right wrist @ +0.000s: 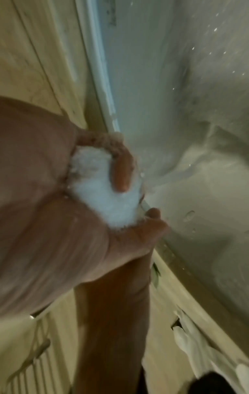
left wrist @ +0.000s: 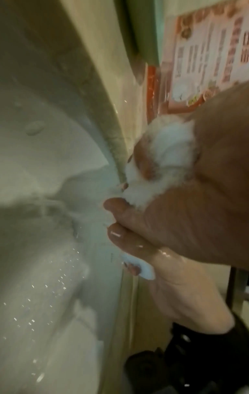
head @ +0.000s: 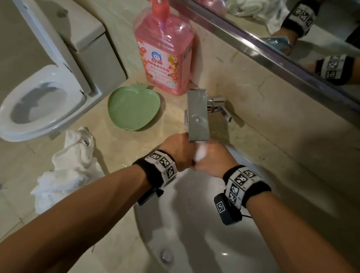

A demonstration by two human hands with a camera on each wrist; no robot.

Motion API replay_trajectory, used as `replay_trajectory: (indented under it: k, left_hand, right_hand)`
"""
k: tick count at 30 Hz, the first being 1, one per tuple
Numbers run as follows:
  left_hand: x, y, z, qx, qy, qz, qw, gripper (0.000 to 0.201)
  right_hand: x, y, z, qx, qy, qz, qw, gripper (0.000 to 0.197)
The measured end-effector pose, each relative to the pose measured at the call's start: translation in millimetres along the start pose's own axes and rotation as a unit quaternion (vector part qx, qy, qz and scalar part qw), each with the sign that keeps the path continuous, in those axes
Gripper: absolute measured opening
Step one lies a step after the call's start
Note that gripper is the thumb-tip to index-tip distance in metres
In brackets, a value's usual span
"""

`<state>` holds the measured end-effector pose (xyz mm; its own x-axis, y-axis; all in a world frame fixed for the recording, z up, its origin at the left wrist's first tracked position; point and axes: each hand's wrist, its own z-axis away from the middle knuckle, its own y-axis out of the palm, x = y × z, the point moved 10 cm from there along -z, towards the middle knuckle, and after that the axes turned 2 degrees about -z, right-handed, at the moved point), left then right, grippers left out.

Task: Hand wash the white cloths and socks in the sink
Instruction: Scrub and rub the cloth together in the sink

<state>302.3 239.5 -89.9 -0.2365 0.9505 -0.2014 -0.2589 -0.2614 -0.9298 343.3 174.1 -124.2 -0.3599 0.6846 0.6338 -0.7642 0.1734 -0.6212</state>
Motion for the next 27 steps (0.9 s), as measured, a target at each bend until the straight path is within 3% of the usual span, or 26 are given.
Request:
replay_trajectory:
  k: [2,6,9,11,17,20,22,25,27]
  left_hand:
    - [5,-5,-2,-0.011,-0.032,0.035,0.999,0.016]
    - [28,1,-1,-0.025,-0.154,0.165,0.974,0.030]
    - [23,9,-4,-0.001,-0.155,0.176,0.972,0.022]
    - [19,16,-8,0.025,-0.135,0.125,0.983,0.017]
    - [6,25,-13,0.066,-0.069,0.056,0.994,0.041]
    - [16,23,-12,0.074,-0.077,0.111,0.988,0.046]
    - [15,16,-9,0.090,-0.045,0.167,0.981,0.059]
    - [25,1,-1,0.093,-0.036,0.323,0.941,0.070]
    - [39,-8,5,0.061,-0.041,0.354,0.932,0.067]
  right_hand:
    - [6,-1,-2,-0.016,-0.014,0.097,0.995,0.048]
    - [17,-2,-1,-0.034,-0.060,0.215,0.974,0.022]
    - [20,0,1,-0.014,-0.071,0.254,0.964,0.004]
    - [22,7,3,0.007,-0.094,0.272,0.958,0.013]
    - [16,6,-2,-0.013,-0.088,0.247,0.965,0.006]
    - [7,5,-7,-0.035,-0.076,0.208,0.975,0.022]
    - [-5,0,-10,-0.049,-0.040,0.110,0.992,0.033]
    - [-10,8,-8,0.006,-0.030,0.054,0.998,0.053]
    - [-7,12,-2,0.038,-0.018,-0.054,0.998,0.063]
